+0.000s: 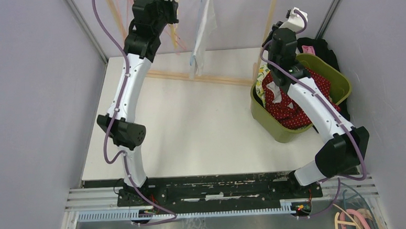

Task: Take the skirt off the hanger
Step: Place the hanger at the clothesline.

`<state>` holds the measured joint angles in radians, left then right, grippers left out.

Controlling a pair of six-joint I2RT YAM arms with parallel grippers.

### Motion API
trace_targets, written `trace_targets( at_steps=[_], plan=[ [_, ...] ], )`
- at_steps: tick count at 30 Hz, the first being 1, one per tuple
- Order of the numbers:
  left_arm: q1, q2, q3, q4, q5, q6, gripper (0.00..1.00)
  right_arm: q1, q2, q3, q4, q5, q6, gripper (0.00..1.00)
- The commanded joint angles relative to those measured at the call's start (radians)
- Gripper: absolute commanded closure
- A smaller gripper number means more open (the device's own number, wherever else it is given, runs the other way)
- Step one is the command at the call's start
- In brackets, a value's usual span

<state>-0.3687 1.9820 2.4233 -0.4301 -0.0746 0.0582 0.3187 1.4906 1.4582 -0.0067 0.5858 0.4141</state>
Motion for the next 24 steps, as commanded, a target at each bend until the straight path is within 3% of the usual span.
trace_targets(
  at_steps=[1, 11, 24],
  plan=[
    [0.074, 0.044, 0.069, 0.205, 0.159, -0.175, 0.97, -0.001, -0.010, 0.026, 0.077, 0.030, -0.019, 0.81],
    [0.097, 0.121, 0.106, 0.155, 0.230, -0.224, 0.97, -0.006, -0.024, -0.010, 0.128, 0.070, -0.047, 0.80],
    [0.097, 0.028, -0.026, 0.002, 0.285, -0.171, 0.97, -0.008, -0.020, -0.015, 0.122, 0.044, -0.007, 0.81]
  ],
)
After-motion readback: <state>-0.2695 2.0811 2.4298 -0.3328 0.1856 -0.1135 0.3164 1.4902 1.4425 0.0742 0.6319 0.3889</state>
